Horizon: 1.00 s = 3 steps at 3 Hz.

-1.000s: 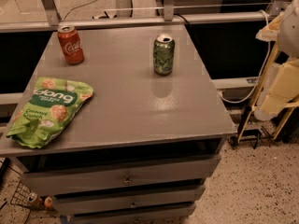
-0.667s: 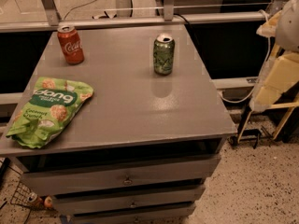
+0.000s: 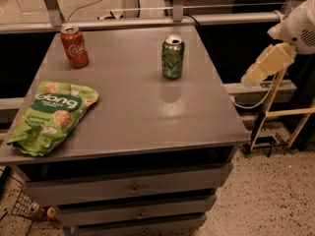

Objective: Move green can near green rice chip bag

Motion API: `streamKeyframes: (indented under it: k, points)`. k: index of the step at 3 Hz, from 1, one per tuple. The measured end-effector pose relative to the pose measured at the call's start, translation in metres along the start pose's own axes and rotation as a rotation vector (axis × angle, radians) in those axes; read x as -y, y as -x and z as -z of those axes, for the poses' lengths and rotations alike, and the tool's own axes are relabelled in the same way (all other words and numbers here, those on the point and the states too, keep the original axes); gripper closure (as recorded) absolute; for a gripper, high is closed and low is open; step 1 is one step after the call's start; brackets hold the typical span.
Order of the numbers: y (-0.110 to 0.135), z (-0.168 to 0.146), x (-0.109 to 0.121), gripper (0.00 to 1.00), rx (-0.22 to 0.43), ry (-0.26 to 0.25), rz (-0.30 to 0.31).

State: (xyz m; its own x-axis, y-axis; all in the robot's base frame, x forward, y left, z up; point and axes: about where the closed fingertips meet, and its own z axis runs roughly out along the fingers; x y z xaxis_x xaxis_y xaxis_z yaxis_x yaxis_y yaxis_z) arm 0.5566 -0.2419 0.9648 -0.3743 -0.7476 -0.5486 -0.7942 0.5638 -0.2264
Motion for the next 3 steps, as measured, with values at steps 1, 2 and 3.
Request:
streamKeyframes:
  k: [1,2,3]
  points:
    - [0.012,-0.021,0.02,0.0,0.107,0.009,-0.076]
    - [0.034,-0.047,0.032,0.0,0.167,0.019,-0.098]
    - [0.072,-0.079,0.037,0.0,0.188,0.025,-0.06]
